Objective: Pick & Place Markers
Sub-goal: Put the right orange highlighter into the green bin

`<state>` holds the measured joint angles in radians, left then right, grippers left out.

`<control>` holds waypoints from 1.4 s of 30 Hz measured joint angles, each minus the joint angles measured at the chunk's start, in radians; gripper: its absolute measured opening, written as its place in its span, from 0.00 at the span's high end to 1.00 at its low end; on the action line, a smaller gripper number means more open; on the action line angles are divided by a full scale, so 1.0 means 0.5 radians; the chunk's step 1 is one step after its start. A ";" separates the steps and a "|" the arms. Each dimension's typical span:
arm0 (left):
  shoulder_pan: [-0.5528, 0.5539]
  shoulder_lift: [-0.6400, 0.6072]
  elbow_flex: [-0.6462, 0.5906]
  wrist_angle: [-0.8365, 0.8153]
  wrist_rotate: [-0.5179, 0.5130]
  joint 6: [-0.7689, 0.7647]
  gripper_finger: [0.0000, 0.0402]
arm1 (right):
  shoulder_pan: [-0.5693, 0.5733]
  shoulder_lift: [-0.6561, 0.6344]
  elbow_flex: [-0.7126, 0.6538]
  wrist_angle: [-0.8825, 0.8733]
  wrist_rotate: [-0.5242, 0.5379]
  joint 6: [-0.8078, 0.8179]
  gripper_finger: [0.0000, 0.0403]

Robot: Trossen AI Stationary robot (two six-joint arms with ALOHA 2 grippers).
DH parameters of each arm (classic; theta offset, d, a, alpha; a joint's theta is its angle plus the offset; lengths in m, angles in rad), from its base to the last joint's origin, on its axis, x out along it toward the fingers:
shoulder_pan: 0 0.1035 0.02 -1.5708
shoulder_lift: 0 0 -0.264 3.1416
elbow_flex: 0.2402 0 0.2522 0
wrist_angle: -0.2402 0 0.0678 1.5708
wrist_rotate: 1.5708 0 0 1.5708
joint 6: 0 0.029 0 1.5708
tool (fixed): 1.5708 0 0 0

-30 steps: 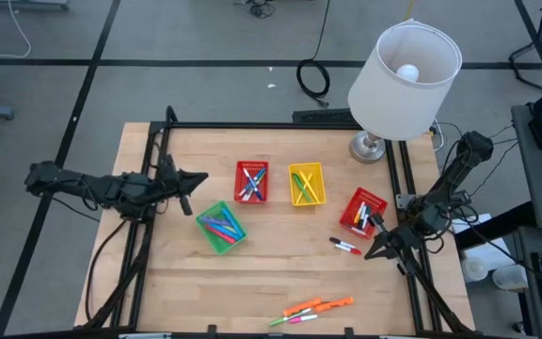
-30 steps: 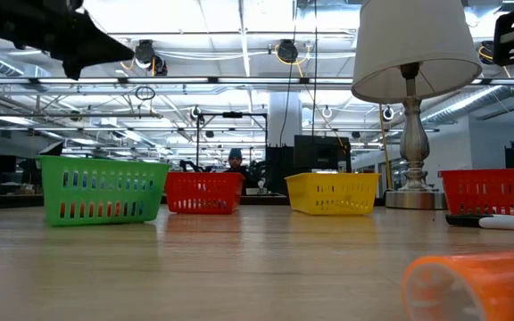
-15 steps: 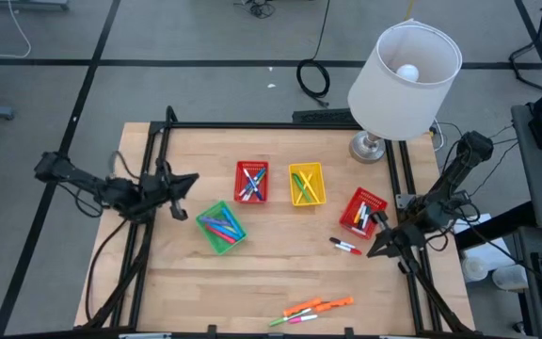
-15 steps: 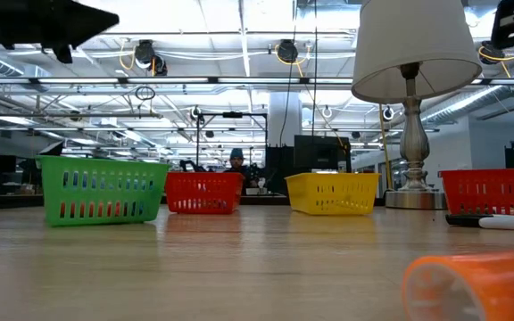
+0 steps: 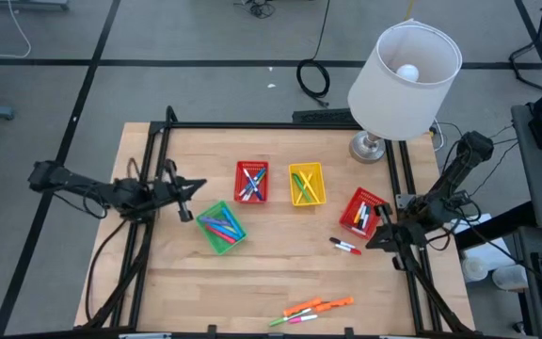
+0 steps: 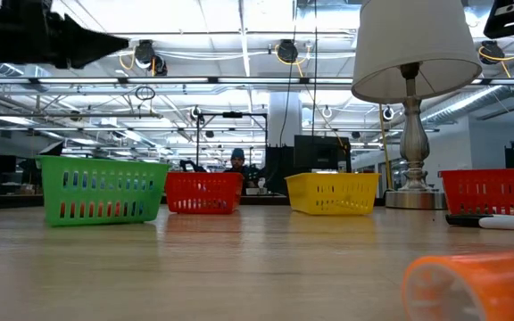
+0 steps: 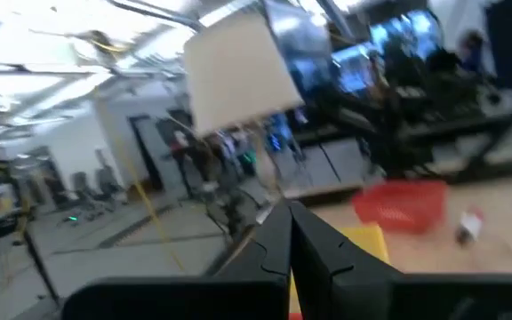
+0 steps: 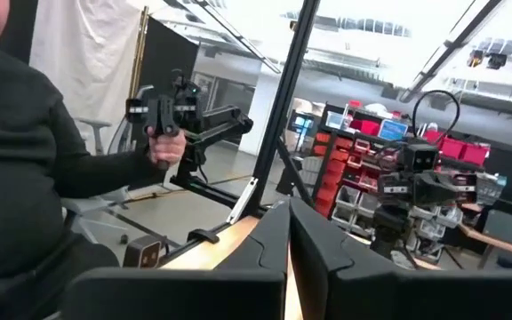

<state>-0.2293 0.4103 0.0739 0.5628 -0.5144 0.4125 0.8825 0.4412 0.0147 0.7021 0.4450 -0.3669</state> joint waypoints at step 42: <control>0.664 -0.781 -0.120 -0.955 0.964 -0.267 0.99 | 0.045 0.009 0.000 -0.022 0.004 0.193 1.00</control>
<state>0.1027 0.0196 0.0137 0.0851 -0.0324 0.2788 0.9049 0.4459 0.0147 0.6909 0.4468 -0.2705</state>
